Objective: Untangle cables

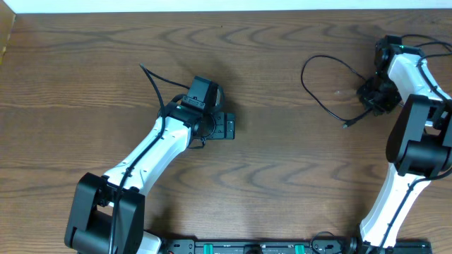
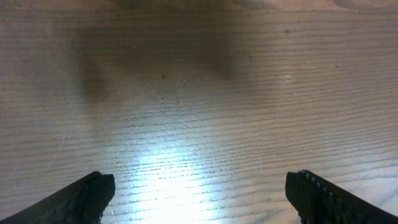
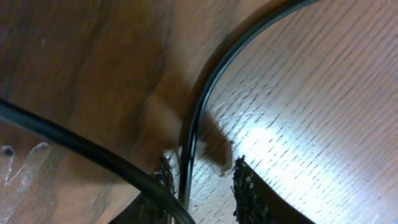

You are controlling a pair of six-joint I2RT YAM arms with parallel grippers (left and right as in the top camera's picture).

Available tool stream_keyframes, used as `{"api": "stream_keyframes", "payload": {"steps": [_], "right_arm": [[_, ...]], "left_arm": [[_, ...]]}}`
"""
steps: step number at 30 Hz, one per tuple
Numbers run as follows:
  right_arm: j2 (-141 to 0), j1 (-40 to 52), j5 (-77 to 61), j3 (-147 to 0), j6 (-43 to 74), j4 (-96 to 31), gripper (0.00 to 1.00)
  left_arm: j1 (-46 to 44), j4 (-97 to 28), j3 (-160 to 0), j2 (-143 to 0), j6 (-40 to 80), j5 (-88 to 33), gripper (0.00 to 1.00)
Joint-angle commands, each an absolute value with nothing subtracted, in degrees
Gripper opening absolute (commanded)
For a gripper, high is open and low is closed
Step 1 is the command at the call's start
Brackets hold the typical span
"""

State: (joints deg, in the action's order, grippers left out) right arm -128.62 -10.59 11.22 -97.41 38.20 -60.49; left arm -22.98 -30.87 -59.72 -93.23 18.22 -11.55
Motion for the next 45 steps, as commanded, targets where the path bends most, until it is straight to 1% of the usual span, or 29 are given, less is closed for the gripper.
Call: {"api": "stream_keyframes", "payload": {"steps": [1,3,9,12,13,14,21,23,25,27,29,33,37,45], "right_arm": [[-132.18,-11.35,11.51,-97.32,40.05,-60.23,0.38],[-133.12,-11.44,11.27,-97.32,40.25,-60.01,0.40],[-137.19,-11.25,8.75,-97.30,40.21,-58.37,0.30],[-139.96,-11.27,6.50,-97.27,40.18,-56.38,0.13],[-140.86,-11.27,5.78,-97.27,40.12,-55.79,0.06],[-141.93,-11.27,4.80,-97.27,39.29,-54.81,0.01],[-145.23,-11.20,-3.77,-97.27,28.08,-46.68,0.01],[-144.97,-11.14,-8.25,-97.30,23.22,-42.98,0.01],[-144.84,-11.00,-15.86,-97.56,18.72,-38.74,0.01],[-144.64,-10.83,-19.97,-97.62,18.13,-36.64,0.01],[-144.20,-10.37,-20.82,-97.67,18.06,-35.35,0.01],[-141.53,-8.51,-21.39,-97.67,14.17,-32.97,0.01],[-137.82,-6.59,-21.43,-97.67,8.93,-26.04,0.01],[-137.25,-5.39,-22.22,-97.71,4.82,-12.73,0.01]], "left_arm": [[-22.94,-31.03,-60.23,-92.47,18.28,-10.66,0.95],[-22.94,-31.03,-60.23,-92.47,18.31,-10.66,0.95],[-22.94,-31.03,-60.23,-92.47,18.28,-10.66,0.95],[-22.94,-31.03,-60.23,-92.47,18.31,-10.66,0.95],[-22.94,-31.03,-60.23,-92.47,18.28,-10.66,0.95],[-22.94,-31.03,-60.23,-92.47,18.28,-10.66,0.95],[-22.94,-31.03,-60.23,-92.47,18.31,-10.66,0.95],[-22.94,-31.03,-60.23,-92.47,18.28,-10.68,0.95],[-22.94,-31.03,-60.23,-92.47,18.28,-10.66,0.95],[-22.94,-31.03,-60.23,-92.47,18.28,-10.66,0.95],[-22.94,-31.03,-60.23,-92.47,18.28,-10.66,0.95],[-22.94,-31.03,-60.23,-92.47,18.31,-10.66,0.95],[-22.94,-31.03,-60.23,-92.47,18.31,-10.66,0.95],[-22.94,-31.03,-60.23,-92.47,18.31,-10.66,0.95]]}}
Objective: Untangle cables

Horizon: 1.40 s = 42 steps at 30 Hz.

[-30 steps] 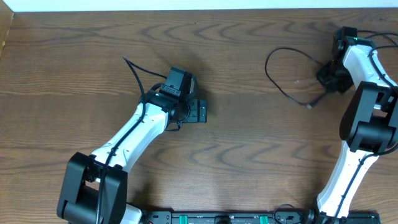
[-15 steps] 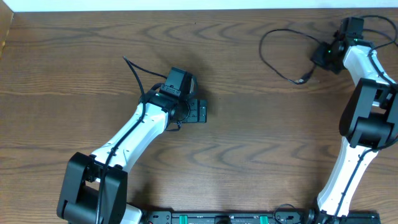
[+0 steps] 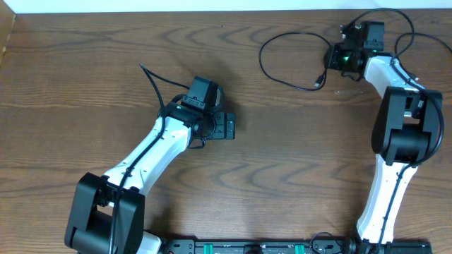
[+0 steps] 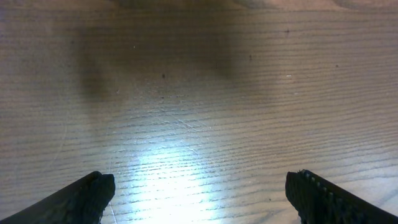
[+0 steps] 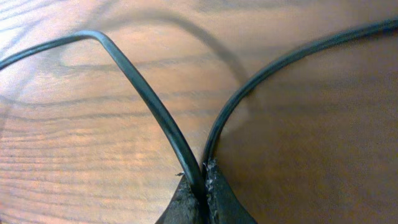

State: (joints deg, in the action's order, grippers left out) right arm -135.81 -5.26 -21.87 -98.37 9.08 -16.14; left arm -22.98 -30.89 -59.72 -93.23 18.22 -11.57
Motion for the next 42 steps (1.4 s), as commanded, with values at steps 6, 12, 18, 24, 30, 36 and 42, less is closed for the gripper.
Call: {"api": "stream_keyframes", "payload": {"steps": [6,12,18,24,30,36,42], "right_arm": [[-137.23,-5.56,-15.44,-102.98,1.69,-10.09,0.01],[-137.23,-5.58,-12.27,-123.28,-3.75,-19.73,0.01],[-137.23,-5.52,3.97,-136.66,-3.66,-26.70,0.01],[-138.78,-5.63,4.45,-133.62,-3.31,-34.98,0.02],[-140.81,-6.13,10.63,-125.89,2.57,-31.46,0.21],[-140.99,-7.25,13.85,-123.04,4.34,-31.62,0.79],[-140.86,-10.81,16.40,-124.25,10.90,-34.30,0.85]], "left_arm": [[-22.94,-31.03,-60.23,-92.47,18.28,-10.66,0.95],[-22.94,-31.03,-60.23,-92.47,18.28,-10.66,0.95],[-22.94,-31.03,-60.23,-92.47,18.28,-10.66,0.95],[-22.94,-31.03,-60.23,-92.47,18.28,-10.68,0.95],[-22.94,-31.05,-60.23,-92.47,18.28,-10.66,0.95],[-22.94,-31.03,-60.23,-92.47,18.31,-10.66,0.95],[-22.94,-31.03,-60.23,-92.47,18.28,-10.66,0.95]]}}
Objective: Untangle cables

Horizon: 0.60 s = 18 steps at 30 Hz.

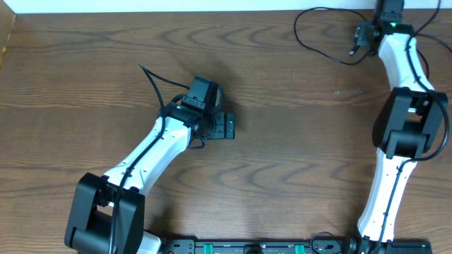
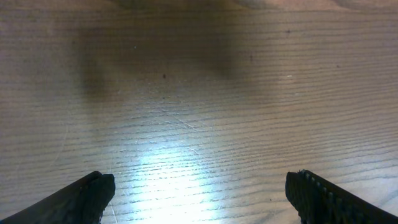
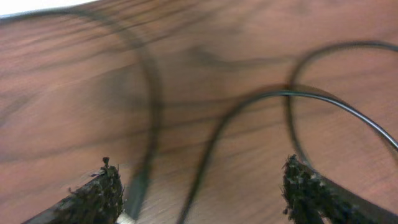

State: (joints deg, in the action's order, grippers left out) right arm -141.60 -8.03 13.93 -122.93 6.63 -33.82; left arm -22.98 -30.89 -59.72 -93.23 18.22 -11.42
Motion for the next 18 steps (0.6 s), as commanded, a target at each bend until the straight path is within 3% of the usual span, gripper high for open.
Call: {"api": "stream_keyframes", "payload": {"steps": [1,8,14,18], "right_arm": [[-140.86,-11.53,15.90,-124.22,10.90,-34.41,0.86],[-140.90,-17.80,15.77,-123.90,13.52,-37.47,0.86],[-141.03,-24.16,-0.08,-123.76,8.84,-38.37,0.85],[-141.78,-27.14,-1.76,-123.48,7.18,-39.59,0.85]], "left_arm": [[-22.94,-31.03,-60.23,-92.47,18.31,-10.66,0.95],[-22.94,-31.03,-60.23,-92.47,18.31,-10.66,0.95],[-22.94,-31.03,-60.23,-92.47,18.31,-10.66,0.95],[-22.94,-31.03,-60.23,-92.47,18.31,-10.66,0.95]]}}
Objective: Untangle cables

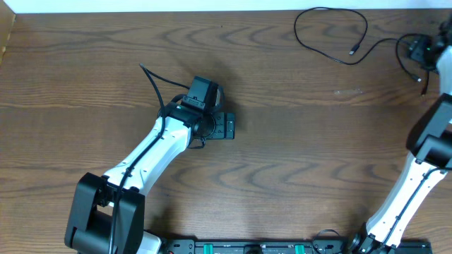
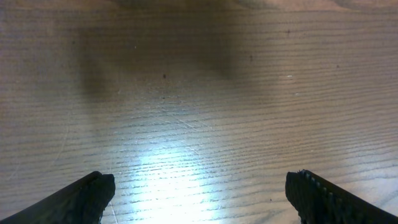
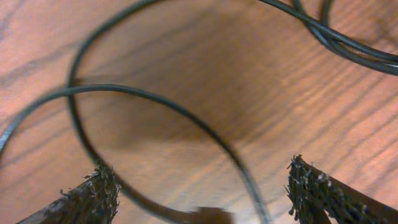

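Observation:
A thin black cable (image 1: 332, 14) lies along the table's back right. It makes one wide loop, with a plug end (image 1: 353, 51) inside it, and a tail running right to smaller loops (image 1: 404, 56). My right gripper (image 1: 424, 51) hovers at the far right edge over those small loops. It is open, and in the right wrist view the cable strands (image 3: 155, 102) cross the wood between and beyond its fingers (image 3: 93, 196). My left gripper (image 1: 229, 127) stands open mid-table over bare wood, its fingers (image 2: 84, 199) wide apart and nothing between them.
The white back edge of the table (image 1: 212, 5) runs just behind the cable. A short black wire (image 1: 150, 79) sticks out from the left arm's wrist toward the back left. Brown wood (image 1: 296, 155) separates the two arms.
My right gripper, still open, has moved from the back edge beside the big loop to the far right edge over the smaller loops. The wide loop stays put. The left arm is unmoved.
My right gripper first had its fingers close around the cable at the right side. Then it was shut on the cable farther back, with the loop lying to its left. Then it stood open at the back edge, the cable released there. Now it is open at the right edge.

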You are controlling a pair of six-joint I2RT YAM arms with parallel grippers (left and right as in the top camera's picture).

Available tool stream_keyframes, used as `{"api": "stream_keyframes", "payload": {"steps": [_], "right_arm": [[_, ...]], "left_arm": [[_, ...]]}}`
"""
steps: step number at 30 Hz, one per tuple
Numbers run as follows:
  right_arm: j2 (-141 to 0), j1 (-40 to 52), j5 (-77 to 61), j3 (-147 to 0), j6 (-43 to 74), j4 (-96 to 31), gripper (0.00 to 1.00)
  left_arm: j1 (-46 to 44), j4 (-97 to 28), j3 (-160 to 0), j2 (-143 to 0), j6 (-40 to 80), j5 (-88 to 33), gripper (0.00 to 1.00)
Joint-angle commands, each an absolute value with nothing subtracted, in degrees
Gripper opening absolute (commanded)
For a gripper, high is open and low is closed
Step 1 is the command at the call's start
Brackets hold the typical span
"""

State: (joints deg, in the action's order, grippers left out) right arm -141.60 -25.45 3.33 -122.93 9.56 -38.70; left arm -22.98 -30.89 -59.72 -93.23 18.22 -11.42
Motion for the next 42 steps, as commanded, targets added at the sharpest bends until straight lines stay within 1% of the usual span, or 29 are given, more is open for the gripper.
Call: {"api": "stream_keyframes", "payload": {"steps": [1,3,5,9,10,11,13,15,16,21,25,32,36,37,40,41,42], "right_arm": [[-142.10,-27.66,-2.11,-123.46,7.14,-40.16,0.85],[-143.20,-28.60,-3.44,-123.44,6.04,-41.45,0.84],[-144.38,-29.28,-4.51,-123.39,5.61,-42.44,0.79],[-146.91,-29.67,-5.54,-123.35,5.48,-43.57,0.66],[-147.30,-29.58,-5.65,-123.35,5.50,-43.53,0.61],[-147.72,-29.54,-6.04,-123.26,5.50,-43.55,0.53],[-148.20,-29.41,-6.68,-123.24,5.52,-43.59,0.33],[-148.27,-29.34,-6.59,-123.24,5.52,-43.51,0.04],[-148.27,-29.34,-6.61,-123.24,5.50,-43.18,0.01],[-145.80,-29.36,-6.59,-123.92,5.43,-42.48,0.01],[-140.29,-29.04,-7.31,-124.16,4.56,-40.66,0.01],[-130.63,-25.34,-17.06,-124.16,2.17,-36.49,0.01],[-127.81,-19.90,-18.92,-124.16,-1.89,-33.04,0.01],[-127.83,-16.69,-17.21,-124.16,-4.32,-32.10,0.01],[-128.92,-11.86,-13.37,-124.05,-7.38,-31.94,0.01],[-130.65,-8.62,-9.08,-124.05,-9.26,-30.59,0.01],[-131.66,-7.40,-6.42,-124.05,-9.37,-29.65,0.01]], "left_arm": [[-22.94,-31.03,-60.23,-92.47,18.28,-10.66,0.95],[-22.94,-31.03,-60.23,-92.47,18.28,-10.66,0.95],[-22.94,-31.03,-60.23,-92.47,18.31,-10.66,0.95],[-22.94,-31.03,-60.23,-92.47,18.31,-10.66,0.95],[-22.94,-31.03,-60.23,-92.47,18.31,-10.66,0.95],[-22.94,-31.03,-60.23,-92.47,18.31,-10.66,0.95],[-22.94,-31.03,-60.23,-92.47,18.28,-10.66,0.95],[-22.94,-31.03,-60.23,-92.47,18.31,-10.66,0.95],[-22.94,-31.03,-60.23,-92.47,18.28,-10.66,0.95],[-22.94,-31.03,-60.23,-92.47,18.28,-10.66,0.95],[-22.94,-31.03,-60.23,-92.47,18.31,-10.66,0.95],[-22.94,-31.03,-60.23,-92.47,18.31,-10.66,0.95],[-22.94,-31.03,-60.23,-92.47,18.31,-10.66,0.95],[-22.94,-31.03,-60.23,-92.47,18.28,-10.66,0.95],[-22.94,-31.03,-60.23,-92.47,18.31,-10.66,0.95],[-22.94,-31.03,-60.23,-92.47,18.31,-10.66,0.95],[-22.94,-31.03,-60.23,-92.47,18.28,-10.66,0.95]]}}
